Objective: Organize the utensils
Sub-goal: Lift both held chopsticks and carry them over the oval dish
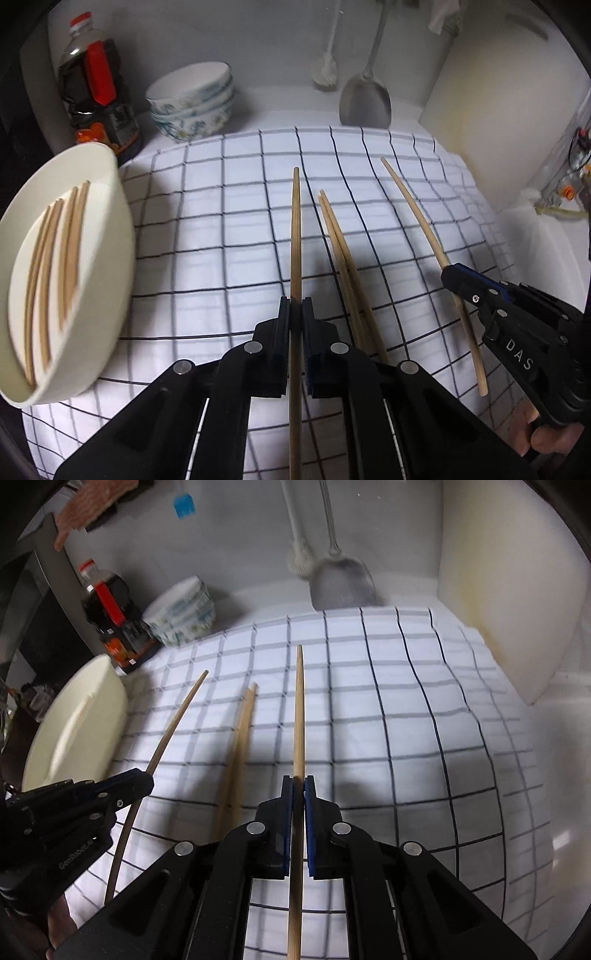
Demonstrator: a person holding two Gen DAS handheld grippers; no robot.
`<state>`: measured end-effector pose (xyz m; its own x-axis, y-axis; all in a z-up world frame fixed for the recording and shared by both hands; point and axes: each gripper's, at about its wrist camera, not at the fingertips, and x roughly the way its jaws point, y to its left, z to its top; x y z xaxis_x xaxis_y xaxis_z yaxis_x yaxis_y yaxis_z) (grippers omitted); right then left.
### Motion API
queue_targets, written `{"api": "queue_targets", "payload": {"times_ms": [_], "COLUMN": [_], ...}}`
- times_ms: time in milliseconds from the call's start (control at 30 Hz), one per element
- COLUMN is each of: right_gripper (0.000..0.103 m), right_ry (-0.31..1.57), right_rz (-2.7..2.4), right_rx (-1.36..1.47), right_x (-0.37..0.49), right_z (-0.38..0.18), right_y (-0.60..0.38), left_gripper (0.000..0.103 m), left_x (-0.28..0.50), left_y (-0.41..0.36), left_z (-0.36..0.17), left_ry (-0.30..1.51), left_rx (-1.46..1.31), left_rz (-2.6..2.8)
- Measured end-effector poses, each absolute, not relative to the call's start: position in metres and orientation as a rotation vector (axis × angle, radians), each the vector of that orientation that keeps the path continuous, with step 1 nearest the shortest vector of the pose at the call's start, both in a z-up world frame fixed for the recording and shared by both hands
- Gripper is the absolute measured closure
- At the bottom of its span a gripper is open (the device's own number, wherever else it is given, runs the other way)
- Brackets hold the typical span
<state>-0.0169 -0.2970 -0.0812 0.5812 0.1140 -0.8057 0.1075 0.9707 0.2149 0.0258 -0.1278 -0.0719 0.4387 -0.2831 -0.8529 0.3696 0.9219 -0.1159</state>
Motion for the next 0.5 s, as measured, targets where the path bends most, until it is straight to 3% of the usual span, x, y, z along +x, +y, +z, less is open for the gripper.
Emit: {"api": "queue_targets", "payload": {"times_ms": [300,500], "right_gripper": [0.097,0.097], "right_ry": [0.887,0.863], "right_rz": [0.128,0.262], "right_rx": [0.217,0.171], "right_x": [0.006,0.041], "right_z": [-0.020,0.002], "right_y": [-0.226,-0.144], "left_gripper": [0.096,0.096], "left_x": [0.044,0.062], "left_y": [-0.034,0.053], "left_z": [-0.010,0.002], "left_ry": [0.959,0.937], "left_rx": [0.003,-0.053], "left_rz": [-0.322,-0.180]}}
